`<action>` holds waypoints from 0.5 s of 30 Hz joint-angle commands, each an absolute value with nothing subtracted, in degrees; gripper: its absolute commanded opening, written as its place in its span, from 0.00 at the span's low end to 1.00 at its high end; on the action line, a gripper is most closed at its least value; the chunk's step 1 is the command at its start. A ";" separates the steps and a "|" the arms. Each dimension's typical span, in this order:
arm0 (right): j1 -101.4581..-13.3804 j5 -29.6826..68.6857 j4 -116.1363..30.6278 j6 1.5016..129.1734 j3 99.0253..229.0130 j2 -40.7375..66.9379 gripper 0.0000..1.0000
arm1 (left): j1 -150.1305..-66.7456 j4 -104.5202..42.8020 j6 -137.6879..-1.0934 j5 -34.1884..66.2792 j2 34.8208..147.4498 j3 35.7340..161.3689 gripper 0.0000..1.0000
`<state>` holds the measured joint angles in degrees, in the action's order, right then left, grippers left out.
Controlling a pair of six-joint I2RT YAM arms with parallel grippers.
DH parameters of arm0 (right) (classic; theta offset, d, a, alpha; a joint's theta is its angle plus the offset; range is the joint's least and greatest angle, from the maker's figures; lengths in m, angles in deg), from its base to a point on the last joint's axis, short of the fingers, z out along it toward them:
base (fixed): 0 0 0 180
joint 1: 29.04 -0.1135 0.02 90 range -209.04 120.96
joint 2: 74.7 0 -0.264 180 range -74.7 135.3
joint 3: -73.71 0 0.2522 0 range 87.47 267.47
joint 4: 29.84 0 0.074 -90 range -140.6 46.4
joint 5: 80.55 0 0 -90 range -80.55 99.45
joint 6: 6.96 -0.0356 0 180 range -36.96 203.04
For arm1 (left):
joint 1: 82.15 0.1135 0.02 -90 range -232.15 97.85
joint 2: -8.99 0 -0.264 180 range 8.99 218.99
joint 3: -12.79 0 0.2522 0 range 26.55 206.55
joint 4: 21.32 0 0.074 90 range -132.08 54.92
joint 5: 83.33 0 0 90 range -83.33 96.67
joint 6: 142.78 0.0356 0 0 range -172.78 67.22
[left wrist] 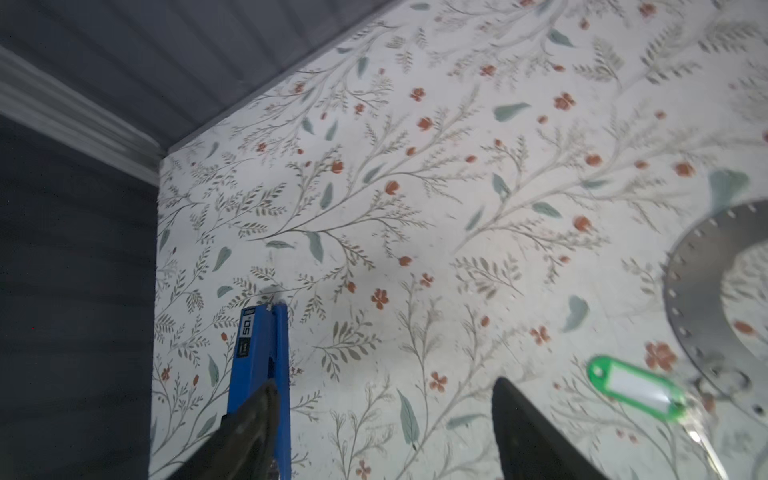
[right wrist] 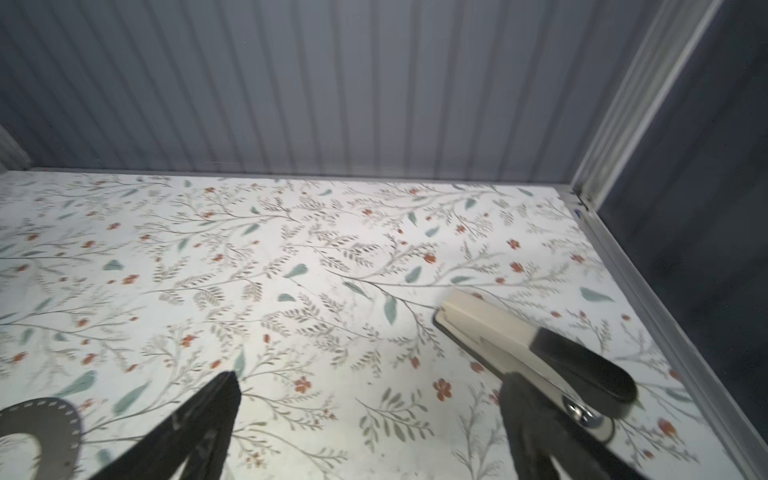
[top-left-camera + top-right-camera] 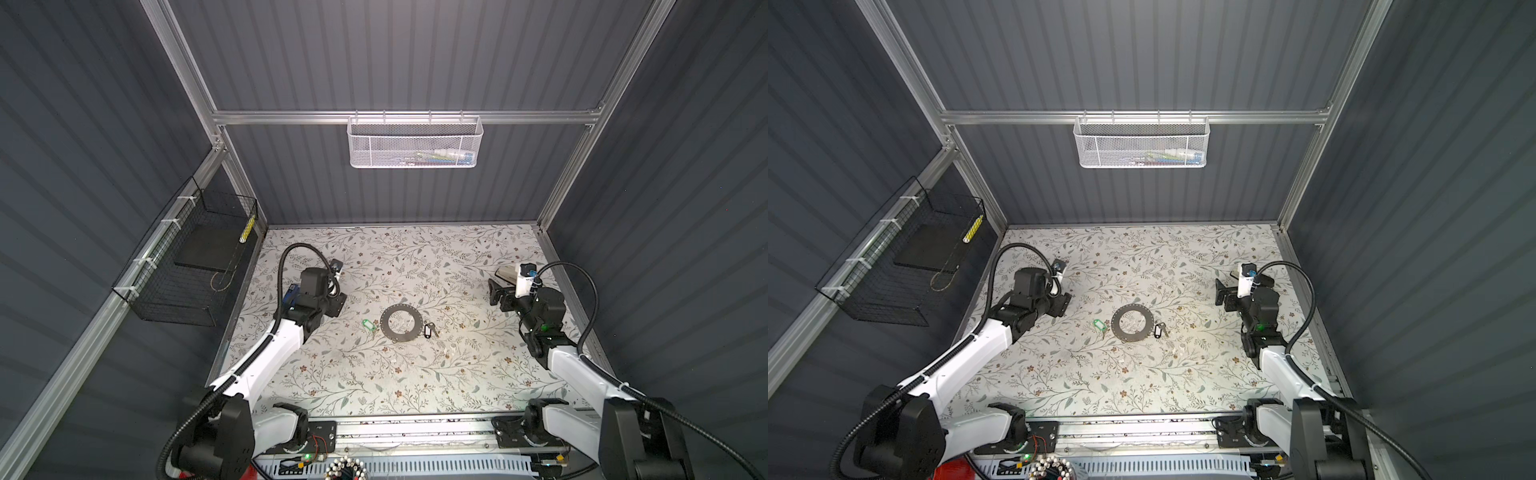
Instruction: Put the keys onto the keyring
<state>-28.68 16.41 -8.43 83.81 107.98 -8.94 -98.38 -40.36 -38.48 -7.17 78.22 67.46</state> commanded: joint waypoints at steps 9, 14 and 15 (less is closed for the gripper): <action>-25.70 19.81 28.61 84.22 98.10 9.76 0.99 | -85.99 18.47 -49.13 -0.25 95.80 46.95 0.91; -25.43 20.96 23.86 84.25 100.38 9.55 0.99 | -84.04 26.40 -50.61 5.70 105.01 47.08 0.94; -25.48 20.70 21.49 84.35 100.55 8.31 0.99 | -83.99 31.76 -50.38 6.66 107.85 46.78 0.97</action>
<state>-25.77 20.37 19.49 84.12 99.61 8.59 -84.41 16.86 -49.12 1.88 103.01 47.46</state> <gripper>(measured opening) 0.991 0.955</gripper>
